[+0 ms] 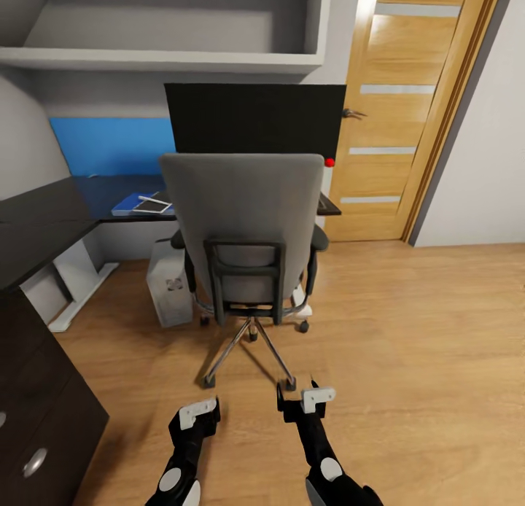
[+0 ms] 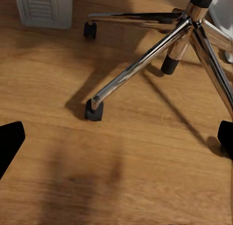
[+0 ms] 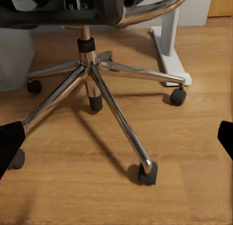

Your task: In the bedroom, organize the workspace by keeping the computer under the desk, ensuring the monitor is on the desk, placing the keyboard on the desk next to the monitor, placing the mouse on the desk next to the keyboard, moving the folder from the swivel chair onto the desk next to the mouse, stacking the notebook on top of the folder with the pen on top of the notebook, and positioning the swivel chair next to the desk.

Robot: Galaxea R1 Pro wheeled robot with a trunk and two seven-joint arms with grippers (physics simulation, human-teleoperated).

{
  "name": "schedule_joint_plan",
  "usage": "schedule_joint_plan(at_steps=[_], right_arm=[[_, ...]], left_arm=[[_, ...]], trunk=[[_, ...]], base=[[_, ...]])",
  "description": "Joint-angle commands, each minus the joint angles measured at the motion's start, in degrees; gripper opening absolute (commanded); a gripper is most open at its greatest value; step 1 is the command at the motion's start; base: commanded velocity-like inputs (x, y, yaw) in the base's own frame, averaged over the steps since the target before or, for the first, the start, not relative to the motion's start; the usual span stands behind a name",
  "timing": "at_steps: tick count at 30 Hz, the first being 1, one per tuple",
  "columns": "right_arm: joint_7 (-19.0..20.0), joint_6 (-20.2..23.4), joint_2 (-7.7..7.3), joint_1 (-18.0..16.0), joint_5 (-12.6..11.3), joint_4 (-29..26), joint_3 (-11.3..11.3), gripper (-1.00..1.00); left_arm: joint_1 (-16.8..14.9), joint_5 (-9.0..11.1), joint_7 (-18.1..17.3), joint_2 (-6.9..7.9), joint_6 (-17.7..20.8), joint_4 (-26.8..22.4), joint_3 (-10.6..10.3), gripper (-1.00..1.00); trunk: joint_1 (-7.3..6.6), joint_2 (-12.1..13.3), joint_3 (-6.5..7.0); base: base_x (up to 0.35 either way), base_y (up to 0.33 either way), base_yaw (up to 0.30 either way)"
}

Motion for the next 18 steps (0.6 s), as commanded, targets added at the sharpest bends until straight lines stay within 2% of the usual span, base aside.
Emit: schedule_joint_plan(at_steps=[1,12,18], right_arm=[[-0.4,-0.3,-0.04,-0.1,-0.6,0.2,0.5,1.00],[-0.3,-0.3,0.01,-0.1,-0.6,1.7,0.4,1.00],[-0.4,-0.3,0.02,-0.1,-0.6,2.1,0.4,1.00]], left_arm=[[0.0,0.6,0.3,0.05,-0.2,0.0,-0.3,1.00],[0.0,0.7,0.3,0.46,-0.2,0.1,-0.3,1.00],[0.0,0.7,0.5,1.06,-0.2,0.1,-0.3,1.00]], trunk=[[-0.05,0.0,-0.05],[-0.05,0.0,-0.05],[-0.05,0.0,-0.05]], base=[[-0.312,0.000,0.000],[-0.307,0.000,0.000],[-0.126,0.000,0.000]])
